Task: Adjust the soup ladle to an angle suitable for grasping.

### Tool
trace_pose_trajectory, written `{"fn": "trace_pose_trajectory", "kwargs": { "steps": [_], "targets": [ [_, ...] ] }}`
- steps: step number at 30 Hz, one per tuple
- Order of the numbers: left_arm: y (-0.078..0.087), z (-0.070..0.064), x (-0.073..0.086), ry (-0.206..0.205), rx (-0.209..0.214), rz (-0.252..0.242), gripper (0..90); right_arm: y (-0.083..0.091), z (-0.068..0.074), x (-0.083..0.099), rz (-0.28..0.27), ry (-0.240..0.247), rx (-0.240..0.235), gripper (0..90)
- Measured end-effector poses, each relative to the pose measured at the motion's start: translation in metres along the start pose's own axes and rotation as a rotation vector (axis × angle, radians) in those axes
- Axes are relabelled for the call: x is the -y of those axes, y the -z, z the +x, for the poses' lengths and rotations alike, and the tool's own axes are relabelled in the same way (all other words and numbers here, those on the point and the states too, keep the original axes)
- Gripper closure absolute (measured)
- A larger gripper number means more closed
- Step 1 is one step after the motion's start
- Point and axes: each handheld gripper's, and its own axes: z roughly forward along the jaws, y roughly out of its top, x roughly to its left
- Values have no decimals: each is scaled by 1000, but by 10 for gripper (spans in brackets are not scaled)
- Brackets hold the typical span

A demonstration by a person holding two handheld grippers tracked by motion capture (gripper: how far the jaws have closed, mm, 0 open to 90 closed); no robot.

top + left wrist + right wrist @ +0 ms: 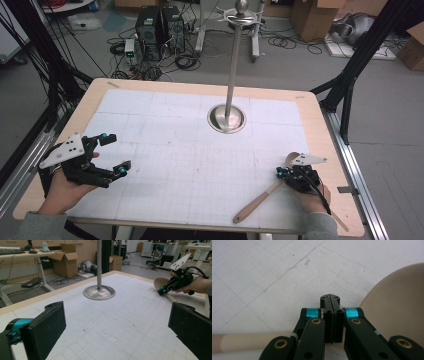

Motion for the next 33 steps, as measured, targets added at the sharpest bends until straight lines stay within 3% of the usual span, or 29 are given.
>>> {"fn": "trace_pose_trajectory", "kwargs": {
  "steps": [5, 12, 15, 18, 22, 25, 28, 33],
  "targets": [
    [-1, 2, 0, 5, -3, 2, 18, 27, -3, -2, -138, -23, -69, 900],
    [-7, 0, -1, 3, 6, -1, 18, 55, 32, 9, -156, 62, -144, 900],
    [-9, 0, -2, -2, 11, 3, 18, 63, 52, 13, -173, 96, -201, 900],
    [-11, 0, -1, -5, 11, 10, 18, 63, 73, 22, -154, 154, -258, 900],
    [-12, 0, -1, -3, 11, 12, 18, 59, 90, 35, -129, 170, -327, 900],
    [-12, 0, -1, -4, 9, 13, 18, 56, 99, 39, -117, 174, -355, 900],
    [-11, 0, -1, -1, 8, 12, 18, 52, 109, 35, -123, 209, -384, 900],
    [-10, -1, -1, -4, 8, 12, 18, 44, 122, 31, -104, 249, -394, 900]
  ]
}}
